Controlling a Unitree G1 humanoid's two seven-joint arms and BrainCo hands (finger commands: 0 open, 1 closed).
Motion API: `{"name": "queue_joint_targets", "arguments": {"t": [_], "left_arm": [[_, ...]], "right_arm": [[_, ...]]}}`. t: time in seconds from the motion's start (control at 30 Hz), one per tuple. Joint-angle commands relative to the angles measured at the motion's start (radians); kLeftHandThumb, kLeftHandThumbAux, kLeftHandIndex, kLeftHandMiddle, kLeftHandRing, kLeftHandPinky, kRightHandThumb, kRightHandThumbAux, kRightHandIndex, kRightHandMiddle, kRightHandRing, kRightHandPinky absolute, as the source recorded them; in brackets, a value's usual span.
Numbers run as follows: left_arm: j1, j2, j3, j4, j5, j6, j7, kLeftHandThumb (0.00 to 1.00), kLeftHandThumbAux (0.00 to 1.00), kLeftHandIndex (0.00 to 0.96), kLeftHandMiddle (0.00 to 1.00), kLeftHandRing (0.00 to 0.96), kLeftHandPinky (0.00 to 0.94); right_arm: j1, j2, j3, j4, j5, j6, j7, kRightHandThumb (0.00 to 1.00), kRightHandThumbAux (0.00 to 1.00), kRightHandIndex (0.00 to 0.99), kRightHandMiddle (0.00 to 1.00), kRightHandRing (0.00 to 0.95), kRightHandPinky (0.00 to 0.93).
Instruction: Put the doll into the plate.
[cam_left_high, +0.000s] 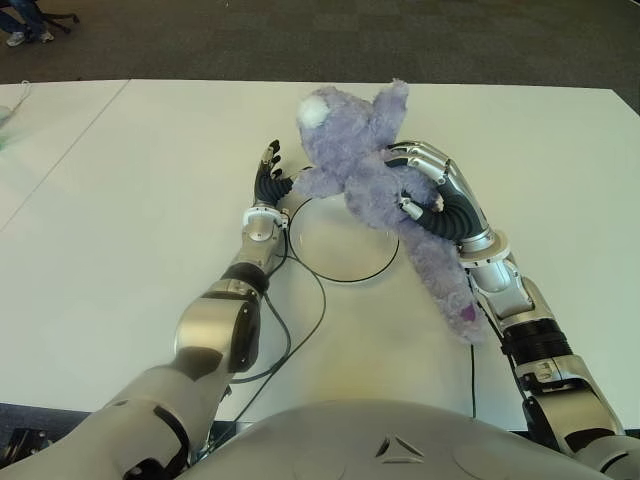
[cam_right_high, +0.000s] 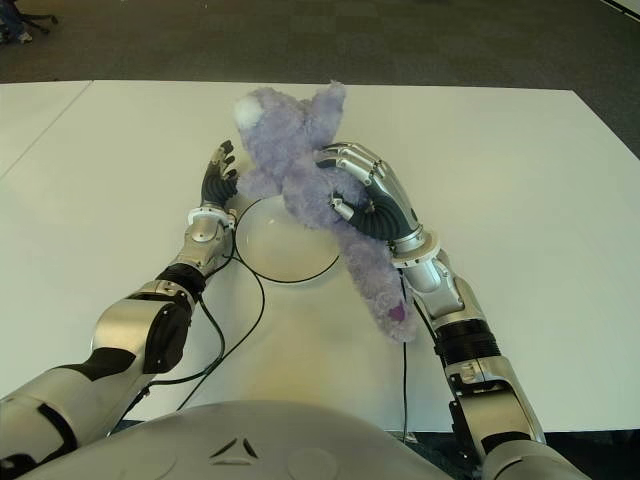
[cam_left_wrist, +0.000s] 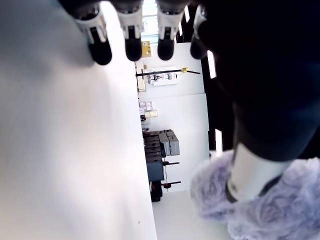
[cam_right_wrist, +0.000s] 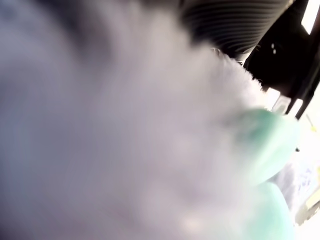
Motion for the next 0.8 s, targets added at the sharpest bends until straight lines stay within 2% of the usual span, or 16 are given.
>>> {"name": "queue_joint_targets", "arguments": {"t": [0.03,0.37,0.8], "left_arm": [[0.177,-0.049,-0.015,0.111,0.018,0.097,-0.01,0.0,0.793,0.065,0.072,0.078,0.118],[0.178,-0.048,-0.019,0.111,0.024,0.095,-0.003,0.0,0.816,0.067,0.077,0.084,0.124],[0.176,-0.052,-0.027,0.111,0.034,0.097,0.008,0.0,0.788,0.063,0.063,0.073,0.1]], "right_arm": [[0.014,0.029,0.002,-0.009,-0.041,-0.024,-0.004,0.716,0.711,0.438,0.857,0.873,0.877],[0.028,0.054,0.008,-0.022,-0.126,-0.017,-0.013,0.71,0.714,0.438,0.853,0.871,0.868],[0.052,0.066,0.042,-0.017,-0.155,-0.012,0.009,0.71,0.716,0.438,0.844,0.867,0.863]]}}
